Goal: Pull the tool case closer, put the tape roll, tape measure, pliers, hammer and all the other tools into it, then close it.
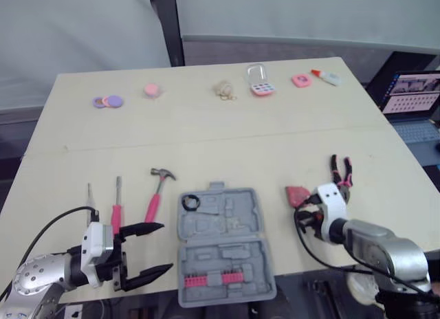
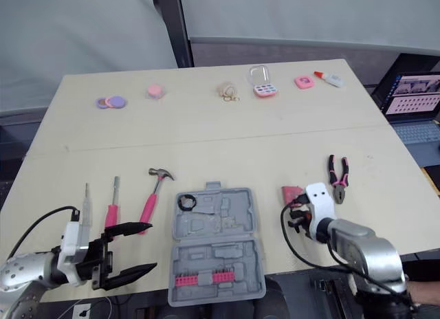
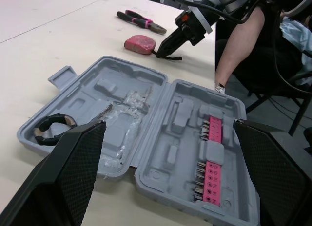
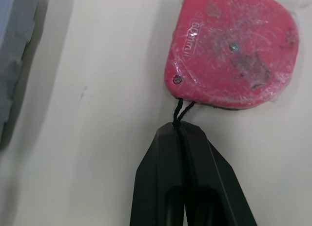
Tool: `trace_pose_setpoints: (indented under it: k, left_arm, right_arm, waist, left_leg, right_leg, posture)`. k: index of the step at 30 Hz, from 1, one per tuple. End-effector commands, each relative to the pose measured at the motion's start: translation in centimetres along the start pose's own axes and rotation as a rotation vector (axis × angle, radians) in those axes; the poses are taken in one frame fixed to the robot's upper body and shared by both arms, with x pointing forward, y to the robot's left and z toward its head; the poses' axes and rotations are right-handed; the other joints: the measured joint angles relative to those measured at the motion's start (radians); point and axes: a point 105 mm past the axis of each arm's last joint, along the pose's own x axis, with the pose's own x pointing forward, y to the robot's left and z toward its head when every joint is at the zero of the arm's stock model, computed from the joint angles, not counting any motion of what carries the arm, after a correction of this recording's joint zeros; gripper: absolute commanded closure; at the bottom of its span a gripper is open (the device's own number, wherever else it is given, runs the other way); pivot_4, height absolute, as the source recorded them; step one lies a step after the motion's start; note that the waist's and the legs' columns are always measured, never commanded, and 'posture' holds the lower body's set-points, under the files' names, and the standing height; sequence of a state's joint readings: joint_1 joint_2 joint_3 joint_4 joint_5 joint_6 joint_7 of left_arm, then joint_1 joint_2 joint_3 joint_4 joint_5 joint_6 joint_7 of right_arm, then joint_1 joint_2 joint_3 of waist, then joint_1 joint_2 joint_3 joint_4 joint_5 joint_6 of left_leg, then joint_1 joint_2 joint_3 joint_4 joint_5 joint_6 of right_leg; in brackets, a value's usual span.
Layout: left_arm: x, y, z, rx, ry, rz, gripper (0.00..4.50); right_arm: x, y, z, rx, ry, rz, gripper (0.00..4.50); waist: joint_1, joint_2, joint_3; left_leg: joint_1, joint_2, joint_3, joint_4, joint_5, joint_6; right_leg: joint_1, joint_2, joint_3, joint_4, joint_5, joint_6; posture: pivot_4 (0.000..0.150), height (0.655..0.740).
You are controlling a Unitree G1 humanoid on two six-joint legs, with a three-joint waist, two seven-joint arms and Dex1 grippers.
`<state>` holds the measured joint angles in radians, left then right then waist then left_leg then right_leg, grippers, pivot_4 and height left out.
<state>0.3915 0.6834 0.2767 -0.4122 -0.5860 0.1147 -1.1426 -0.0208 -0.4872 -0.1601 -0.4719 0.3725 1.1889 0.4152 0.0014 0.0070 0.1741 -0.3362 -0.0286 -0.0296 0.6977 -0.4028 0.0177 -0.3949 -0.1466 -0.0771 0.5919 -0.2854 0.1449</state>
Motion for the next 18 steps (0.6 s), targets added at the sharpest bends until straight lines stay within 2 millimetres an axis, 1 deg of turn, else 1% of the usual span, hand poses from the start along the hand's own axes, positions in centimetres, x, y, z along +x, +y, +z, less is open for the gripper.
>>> trace_pose_setpoints:
  k: [1,4,8,14,18]
  left_arm:
    - [-0.4,-0.1,0.3,0.016,-0.015,-0.031,0.00]
    - [-0.5,-0.1,0.1,0.013,-0.008,-0.056,0.00]
    - [0.1,0.3,0.1,0.017,-0.020,-0.084,0.00]
    - [0.5,0.5,0.0,0.021,-0.026,-0.115,0.00]
    - [0.5,0.6,0.0,0.020,-0.026,-0.122,0.00]
  right_arm:
    - [-1.4,0.8,-0.4,0.015,-0.009,-0.010,4.44]
    - [-2.1,1.5,-1.2,0.034,0.002,-0.009,4.44]
    - [-2.8,2.3,-2.0,0.051,0.015,-0.009,4.44]
    - [-3.4,3.2,-2.9,0.067,0.032,-0.005,4.44]
    - [-3.5,3.3,-3.0,0.074,0.035,-0.006,4.44]
  waist:
    - [-0.001,0.000,0.000]
    - [-0.001,0.001,0.001]
    - [0.001,0.003,0.001]
    - [-0.001,0.003,0.002]
    - [-0.002,0.004,0.002]
  left_leg:
    - [0.000,0.000,0.000,0.000,0.000,0.000]
    - [0.000,0.000,0.000,0.000,0.000,0.000]
    - [0.000,-0.001,0.000,0.000,0.000,0.000]
    - [0.000,-0.004,0.000,0.000,0.000,0.000]
    - [0.000,-0.004,0.000,0.000,0.000,0.000]
  right_leg:
    - [0.000,0.000,0.000,0.000,0.000,0.000]
    - [0.000,0.000,0.000,0.000,0.000,0.000]
    - [0.000,0.000,0.001,0.000,0.000,0.000]
    - [-0.001,0.000,0.001,0.000,0.000,0.000]
    - [-0.001,0.001,0.001,0.000,0.000,0.000]
  posture:
    - [0.150,0.7400]
    - [0.150,0.7400]
    - [0.150,0.7400]
    - [0.150,0.7400]
    - [0.150,0.7400]
